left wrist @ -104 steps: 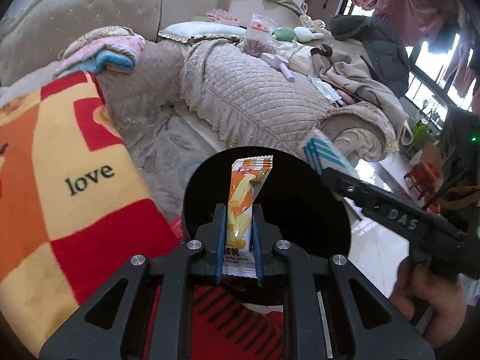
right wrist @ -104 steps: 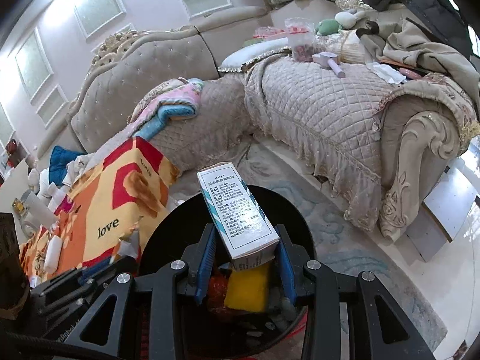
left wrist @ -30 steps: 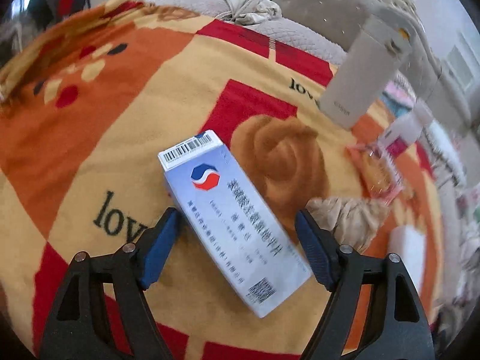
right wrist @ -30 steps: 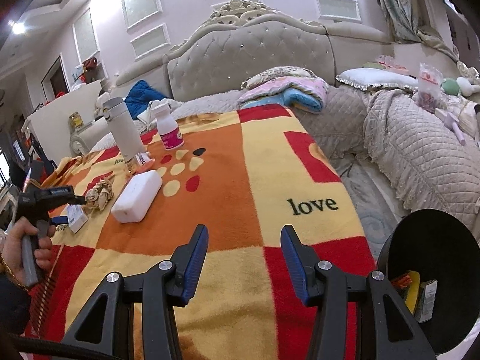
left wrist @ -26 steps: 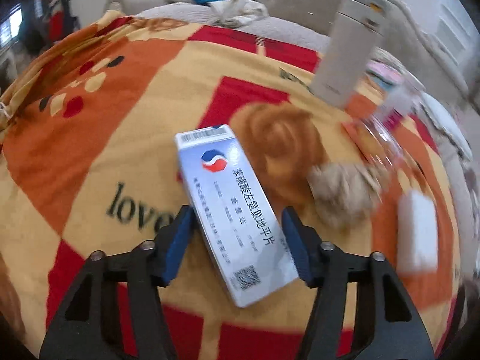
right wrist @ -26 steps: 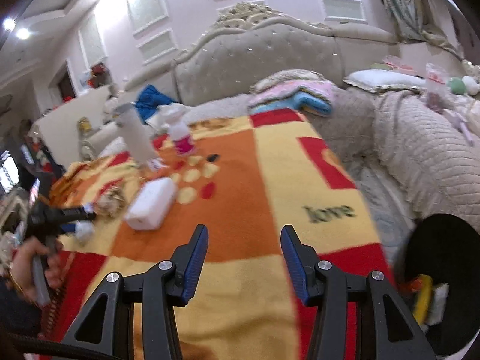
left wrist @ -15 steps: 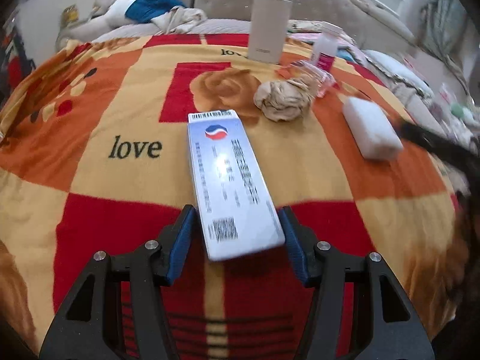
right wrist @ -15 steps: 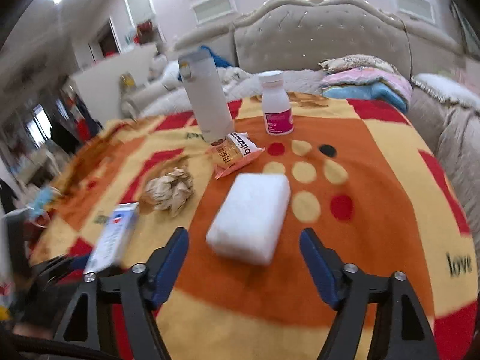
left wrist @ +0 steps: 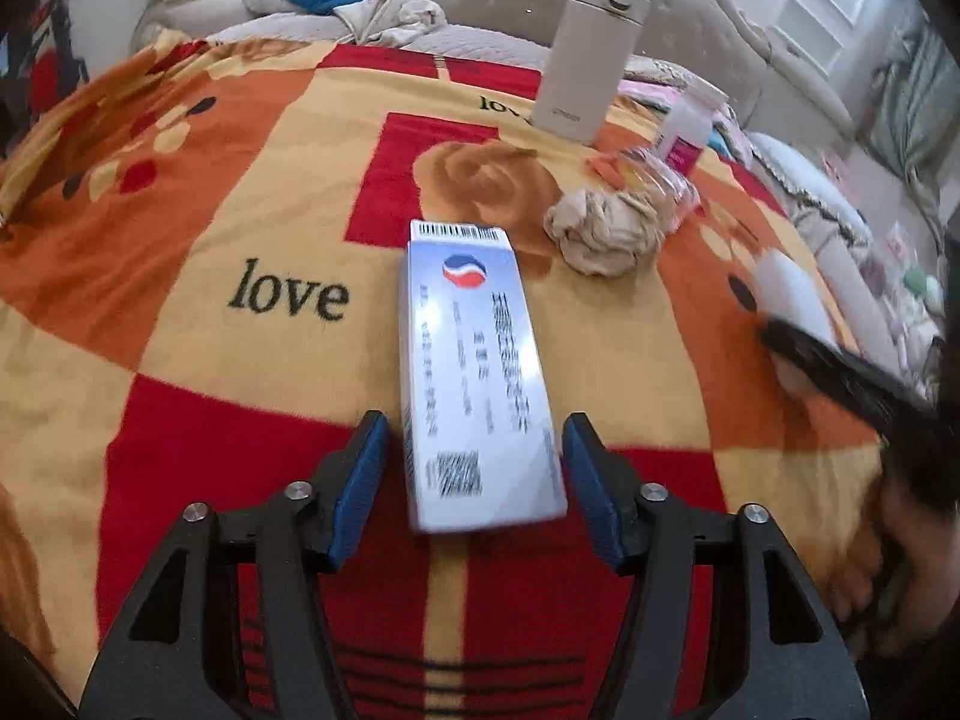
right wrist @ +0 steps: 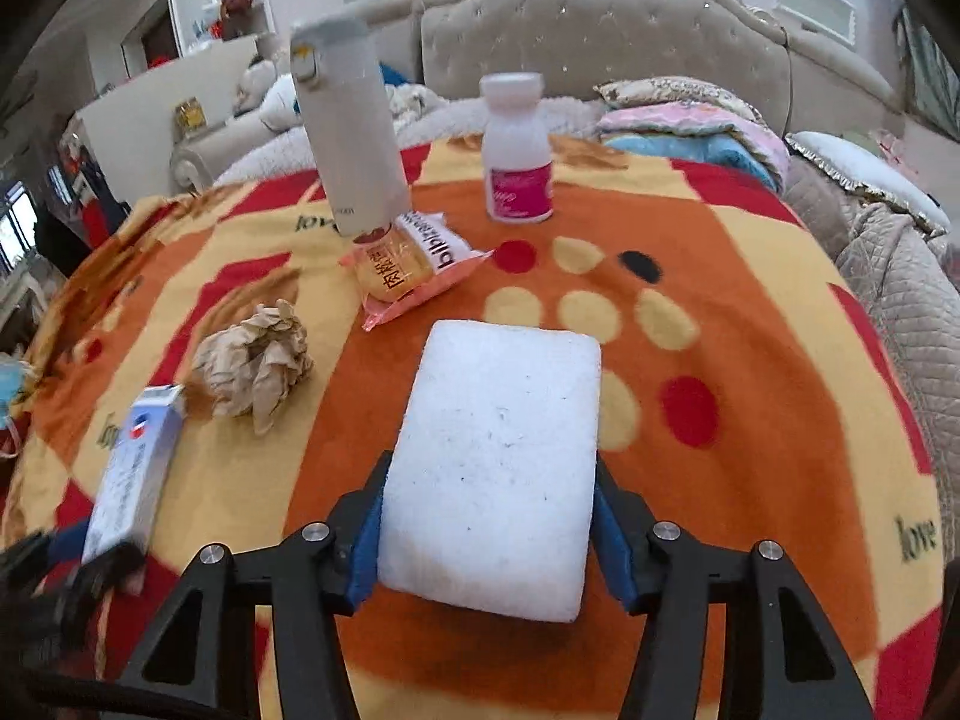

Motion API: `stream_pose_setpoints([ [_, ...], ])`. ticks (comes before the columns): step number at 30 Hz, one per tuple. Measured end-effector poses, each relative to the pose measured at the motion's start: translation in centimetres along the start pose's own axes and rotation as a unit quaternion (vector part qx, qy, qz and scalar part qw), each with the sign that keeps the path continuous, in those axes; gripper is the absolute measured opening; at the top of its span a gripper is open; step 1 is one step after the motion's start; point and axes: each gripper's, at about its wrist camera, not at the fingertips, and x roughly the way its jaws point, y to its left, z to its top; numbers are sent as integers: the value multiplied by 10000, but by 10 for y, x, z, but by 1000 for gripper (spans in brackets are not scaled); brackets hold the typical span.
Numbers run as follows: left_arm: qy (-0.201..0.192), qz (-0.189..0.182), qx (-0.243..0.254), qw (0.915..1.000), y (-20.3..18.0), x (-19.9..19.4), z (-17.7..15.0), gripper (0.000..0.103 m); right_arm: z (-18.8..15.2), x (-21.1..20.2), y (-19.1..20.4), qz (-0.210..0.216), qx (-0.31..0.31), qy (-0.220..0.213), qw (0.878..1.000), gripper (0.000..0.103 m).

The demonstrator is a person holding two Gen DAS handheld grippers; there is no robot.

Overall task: Collect trash
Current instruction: 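Grasp the silver medicine box with the left gripper while the right gripper grasps the white foam block, then carry the silver box and white foam block over the black bin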

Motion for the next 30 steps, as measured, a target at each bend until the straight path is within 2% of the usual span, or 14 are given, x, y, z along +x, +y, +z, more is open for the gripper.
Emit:
stream_pose_setpoints([
  [3, -44, 68, -118, 9999, -2, 3, 4, 61, -14, -40, -15, 145, -130, -275, 9994, 56],
  [4, -52, 212, -49, 9998, -5, 4, 3, 47, -19, -52, -21, 219, -171, -368, 9989, 56],
  [7, -95, 257, -67, 9996, -7, 0, -4, 48, -43, -92, -48, 286, -233, -702, 9968, 57],
  [10, -152, 324, -167, 9992, -8, -11, -16, 47, -76, -120, -82, 362, 8, -1003, 9943, 57],
  [13, -323, 338, -135, 9988, -22, -32, -27, 47, -98, -130, -103, 265, 266, -917, 9951, 57],
  [15, -499, 369, -89, 9980, -36, -46, -28, 47, -100, -146, -113, 240, 268, -1082, 9935, 57],
  [21, -796, 91, 422, 9959, -115, -78, -19, 47, -112, -182, -154, 86, 677, -1443, 9872, 57],
  [23, -835, -133, 663, 9942, -150, -84, -17, 47, -119, -193, -167, 17, 800, -1546, 9847, 57],
  [30, -727, -879, 1450, 9828, -260, -72, -33, 48, -147, -232, -232, -467, 1506, -1811, 9708, 57],
])
